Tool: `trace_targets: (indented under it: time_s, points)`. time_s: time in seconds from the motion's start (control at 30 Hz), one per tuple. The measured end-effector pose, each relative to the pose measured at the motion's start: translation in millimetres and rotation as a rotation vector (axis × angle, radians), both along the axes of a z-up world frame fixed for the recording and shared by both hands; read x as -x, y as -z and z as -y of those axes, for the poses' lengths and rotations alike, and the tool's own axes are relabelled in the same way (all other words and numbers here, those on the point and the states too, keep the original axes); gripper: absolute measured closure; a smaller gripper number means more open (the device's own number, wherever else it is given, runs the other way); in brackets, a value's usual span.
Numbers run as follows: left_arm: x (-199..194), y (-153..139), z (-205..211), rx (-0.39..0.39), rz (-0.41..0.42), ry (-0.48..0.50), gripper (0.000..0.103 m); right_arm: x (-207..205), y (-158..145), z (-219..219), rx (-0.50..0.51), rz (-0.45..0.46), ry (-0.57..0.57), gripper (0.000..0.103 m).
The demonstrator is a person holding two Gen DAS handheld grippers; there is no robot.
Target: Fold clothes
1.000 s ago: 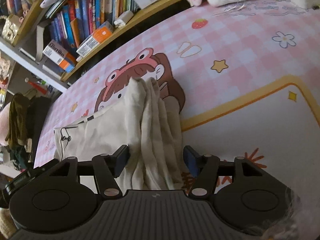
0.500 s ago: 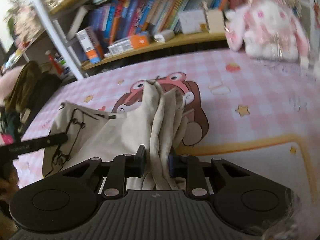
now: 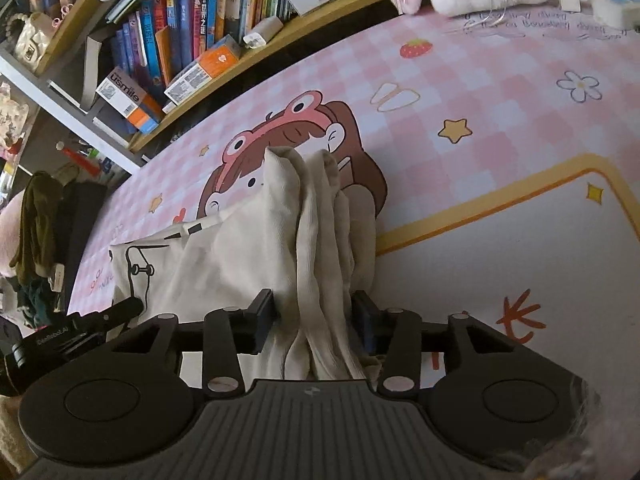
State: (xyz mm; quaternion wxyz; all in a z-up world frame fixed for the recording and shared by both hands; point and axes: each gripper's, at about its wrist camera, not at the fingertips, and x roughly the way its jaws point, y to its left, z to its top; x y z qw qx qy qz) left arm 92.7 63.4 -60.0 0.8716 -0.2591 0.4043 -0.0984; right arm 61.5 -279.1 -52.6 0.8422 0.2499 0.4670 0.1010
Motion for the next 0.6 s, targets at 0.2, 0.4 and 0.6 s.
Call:
trace_targets:
  time_s: [0.2,0.4,0.6]
  points:
    - [0,-2,9,-0.035,-0.002,-0.007,0.074,-2,0,-4,0.012,0.003,-0.010,0.068]
    - [14,-27,36,-0.233,0.109,0.087,0.082,14,-22,-26,0.175,0.146,-0.096,0.083]
    - [10,-12,10,-0.099,0.008,0.037,0.060,14,-15,-9,0.136,0.089,-0.055,0.066]
